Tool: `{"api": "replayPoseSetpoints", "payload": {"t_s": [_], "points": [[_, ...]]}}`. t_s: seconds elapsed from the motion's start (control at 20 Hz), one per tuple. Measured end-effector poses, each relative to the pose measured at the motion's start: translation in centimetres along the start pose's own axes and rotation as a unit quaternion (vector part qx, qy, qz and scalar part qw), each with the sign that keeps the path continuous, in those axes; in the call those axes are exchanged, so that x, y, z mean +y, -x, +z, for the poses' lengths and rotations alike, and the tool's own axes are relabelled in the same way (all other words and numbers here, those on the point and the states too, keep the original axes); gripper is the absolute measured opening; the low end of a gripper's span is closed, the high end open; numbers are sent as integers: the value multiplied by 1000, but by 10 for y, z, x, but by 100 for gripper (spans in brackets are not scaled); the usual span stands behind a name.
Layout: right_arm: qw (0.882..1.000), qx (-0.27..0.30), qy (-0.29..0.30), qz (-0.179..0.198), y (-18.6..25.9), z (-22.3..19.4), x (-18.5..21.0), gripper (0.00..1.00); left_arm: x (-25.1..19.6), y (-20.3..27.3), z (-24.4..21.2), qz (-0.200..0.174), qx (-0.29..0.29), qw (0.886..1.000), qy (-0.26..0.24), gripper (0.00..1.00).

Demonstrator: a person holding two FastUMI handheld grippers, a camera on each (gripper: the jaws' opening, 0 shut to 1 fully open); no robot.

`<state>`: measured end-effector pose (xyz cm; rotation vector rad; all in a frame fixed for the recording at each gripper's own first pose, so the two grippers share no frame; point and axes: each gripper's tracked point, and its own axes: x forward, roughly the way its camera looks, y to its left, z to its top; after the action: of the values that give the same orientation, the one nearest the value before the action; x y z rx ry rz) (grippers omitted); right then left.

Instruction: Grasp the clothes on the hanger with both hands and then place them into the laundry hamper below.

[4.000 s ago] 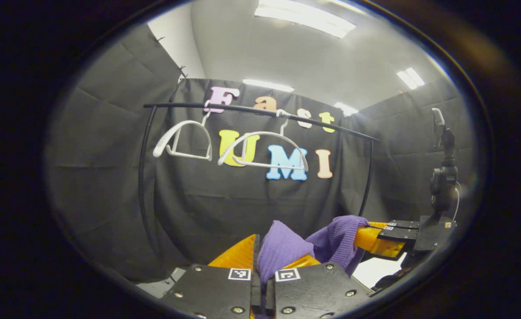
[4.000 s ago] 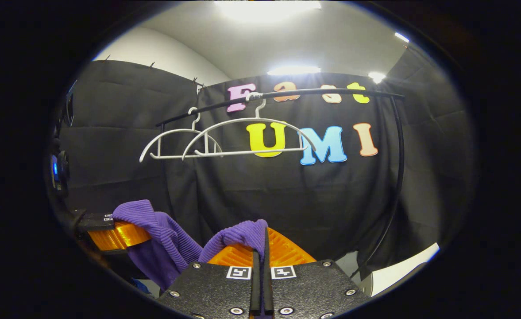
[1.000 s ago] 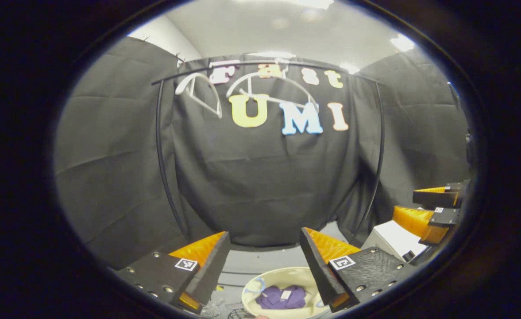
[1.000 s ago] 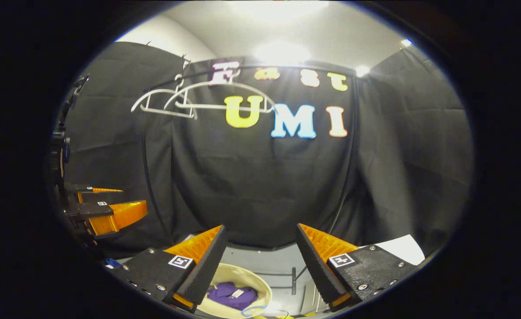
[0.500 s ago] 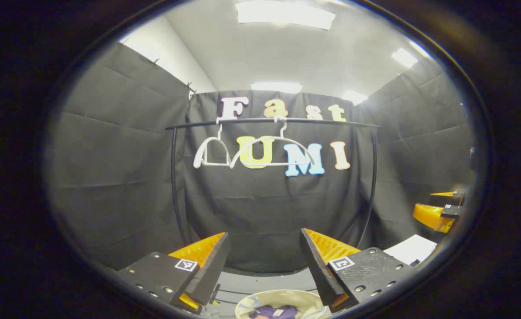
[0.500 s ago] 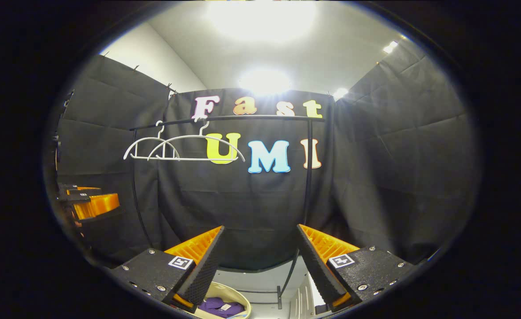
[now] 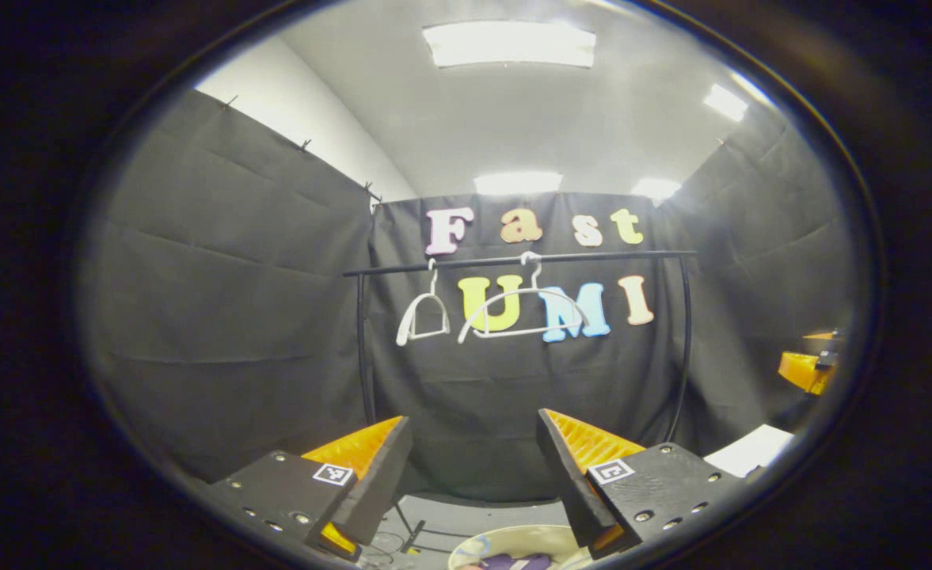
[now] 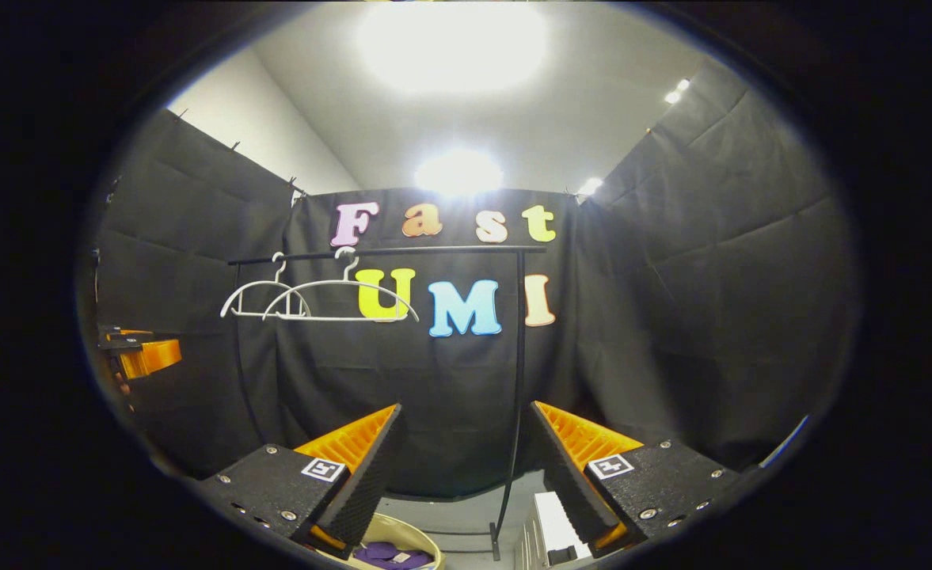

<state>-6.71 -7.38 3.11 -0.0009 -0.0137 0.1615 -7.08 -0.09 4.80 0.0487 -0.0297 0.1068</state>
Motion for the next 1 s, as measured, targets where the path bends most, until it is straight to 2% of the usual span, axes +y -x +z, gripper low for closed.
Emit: {"api": "replayPoseSetpoints", "payload": {"t_s": [0.05, 0.2, 0.45, 0.5, 0.75, 0.8, 1.0], "points": [[1000, -2, -3, -1, 2, 2, 0, 95, 3, 3, 5, 4, -6, 1000, -1, 85], [1000, -7, -5, 0, 6, 7, 0, 95, 9, 9, 11, 12, -17, 1000, 2, 96], [1000, -14, -9, -3, 7, 11, 0, 95, 15, 12, 13, 20, -21, 1000, -1, 96], [1000, -14, -10, -4, 7, 12, 0, 95, 16, 14, 12, 21, -22, 1000, -3, 91], [999, -24, -15, -15, 2, 19, -5, 95, 18, 11, 14, 23, -25, 999, -1, 91], [999, -27, -16, -19, 2, 21, -6, 95, 19, 12, 12, 23, -24, 999, -1, 89], [999, -30, -21, -24, 0, 23, -8, 95, 21, 11, 11, 24, -24, 999, -2, 91]]}}
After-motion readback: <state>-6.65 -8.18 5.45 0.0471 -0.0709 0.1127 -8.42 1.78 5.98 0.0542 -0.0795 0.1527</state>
